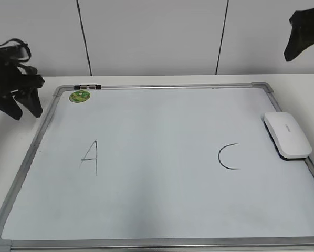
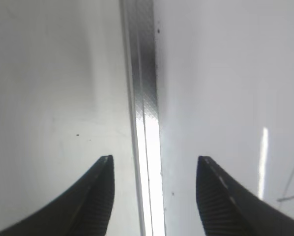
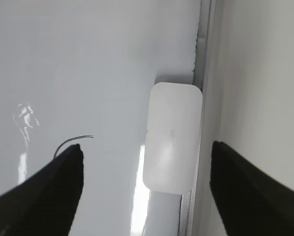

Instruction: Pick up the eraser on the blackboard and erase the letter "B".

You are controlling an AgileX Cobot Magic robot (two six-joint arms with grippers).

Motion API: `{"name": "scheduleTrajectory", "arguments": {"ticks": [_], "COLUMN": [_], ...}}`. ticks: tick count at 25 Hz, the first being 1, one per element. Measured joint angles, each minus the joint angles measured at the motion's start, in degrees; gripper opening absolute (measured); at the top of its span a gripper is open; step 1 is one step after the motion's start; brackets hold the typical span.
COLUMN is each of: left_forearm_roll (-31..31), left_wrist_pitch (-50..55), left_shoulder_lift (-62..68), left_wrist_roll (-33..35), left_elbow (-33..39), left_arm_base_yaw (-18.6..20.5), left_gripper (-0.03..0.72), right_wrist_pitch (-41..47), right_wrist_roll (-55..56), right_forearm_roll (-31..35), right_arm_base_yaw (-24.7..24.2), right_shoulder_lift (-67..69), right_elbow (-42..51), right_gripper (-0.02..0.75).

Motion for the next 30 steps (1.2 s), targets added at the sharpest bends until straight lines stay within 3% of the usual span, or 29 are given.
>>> {"name": "scheduleTrajectory", "arguments": {"ticks": [4, 16, 22, 30], "left_forearm_roll": [0.1, 0.1, 0.2, 1.9], "left_wrist_pitch": [5.6, 7.5, 8.6, 9.2], "left_shoulder_lift": [-0.8, -25.5, -43.3, -64.8], "left_wrist_roll": [0.0, 0.0, 0.0, -1.2], "left_elbow": [-5.9, -6.0, 2.9, 20.9], "left_arm_base_yaw": [0.0, 0.0, 0.0, 0.0], "left_gripper": [0.418, 0.421, 0.421, 0.421], "right_wrist_pitch": [0.2, 1.0, 1.3, 1.8], "right_wrist_roll": [-0.1, -0.4, -0.4, -0.4], "right_forearm_roll": [0.8, 0.7, 0.7, 1.6], "right_arm_base_yaw": [0.4, 0.5, 0.5, 0.6], "right_shoulder_lift": [-5.0, -31.6, -46.3, -54.7], "right_elbow": [0.8, 21.2, 31.5, 35.5], "right_gripper": [0.596, 0.594, 0.594, 0.593]}}
